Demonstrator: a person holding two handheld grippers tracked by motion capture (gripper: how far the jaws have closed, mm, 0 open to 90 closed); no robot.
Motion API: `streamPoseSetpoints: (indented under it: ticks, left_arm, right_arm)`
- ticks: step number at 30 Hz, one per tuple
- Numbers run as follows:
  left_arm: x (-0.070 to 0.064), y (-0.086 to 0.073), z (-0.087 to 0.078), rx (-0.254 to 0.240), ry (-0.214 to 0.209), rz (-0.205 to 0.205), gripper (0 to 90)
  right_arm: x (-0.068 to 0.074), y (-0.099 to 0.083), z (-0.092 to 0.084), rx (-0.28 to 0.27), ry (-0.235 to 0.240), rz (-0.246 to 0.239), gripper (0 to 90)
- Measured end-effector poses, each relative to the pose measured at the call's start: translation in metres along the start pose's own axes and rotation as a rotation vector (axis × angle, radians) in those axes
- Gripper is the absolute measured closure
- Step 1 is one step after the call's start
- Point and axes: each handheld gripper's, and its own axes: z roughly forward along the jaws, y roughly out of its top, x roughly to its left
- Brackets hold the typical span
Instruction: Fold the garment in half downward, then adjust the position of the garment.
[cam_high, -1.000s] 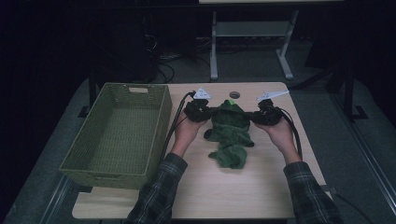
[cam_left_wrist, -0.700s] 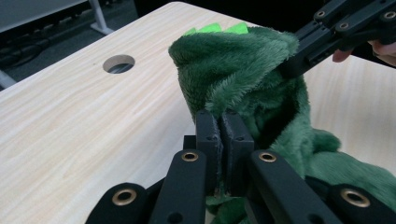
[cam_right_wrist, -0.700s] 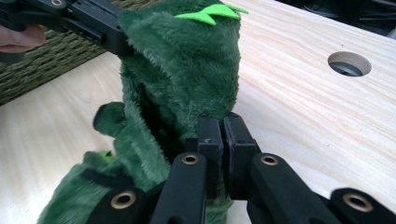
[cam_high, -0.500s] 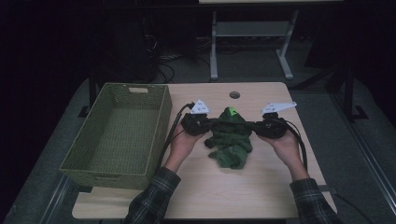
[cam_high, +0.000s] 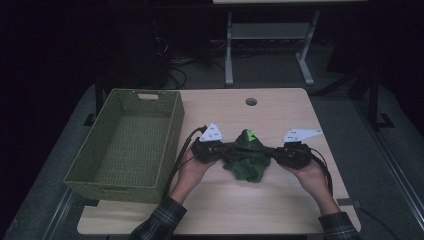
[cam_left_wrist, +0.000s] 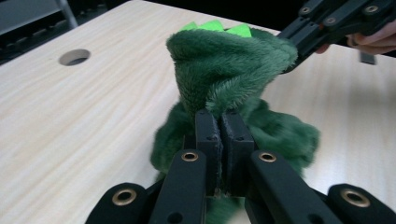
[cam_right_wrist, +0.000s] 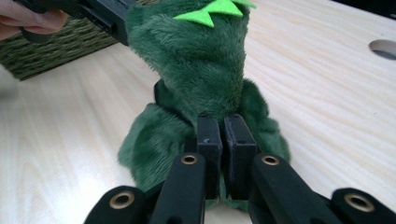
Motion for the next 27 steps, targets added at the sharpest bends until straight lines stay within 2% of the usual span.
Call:
streamPoseSetpoints:
  ticks: [7,9,12,16,19,21,27]
  left_arm:
    - [-0.019,-0.013,0.005,0.014,-0.043,0.023,86.8]
    - [-0.022,-0.018,0.008,0.023,-0.046,0.030,86.8]
    - [-0.025,-0.025,0.010,0.042,-0.058,0.028,86.8]
    - [-0.026,-0.033,0.010,0.052,-0.080,0.014,86.8]
    - [-0.027,-0.038,0.010,0.064,-0.087,0.021,86.8]
    - [-0.028,-0.041,0.010,0.070,-0.092,0.021,86.8]
    - [-0.029,-0.050,0.009,0.091,-0.115,0.030,86.7]
  right_arm:
    - [0.010,-0.016,-0.006,0.018,0.011,-0.013,85.8]
    - [0.013,-0.021,-0.008,0.001,0.008,-0.019,85.7]
    - [0.014,-0.026,-0.007,0.022,0.022,-0.014,85.8]
    - [0.018,-0.035,-0.006,0.023,0.031,-0.007,85.2]
    - [0.021,-0.039,-0.004,0.046,0.040,-0.009,82.5]
    - [0.025,-0.041,-0.005,0.036,0.049,-0.013,82.3]
    - [0.032,-0.048,-0.006,0.065,0.070,-0.015,74.5]
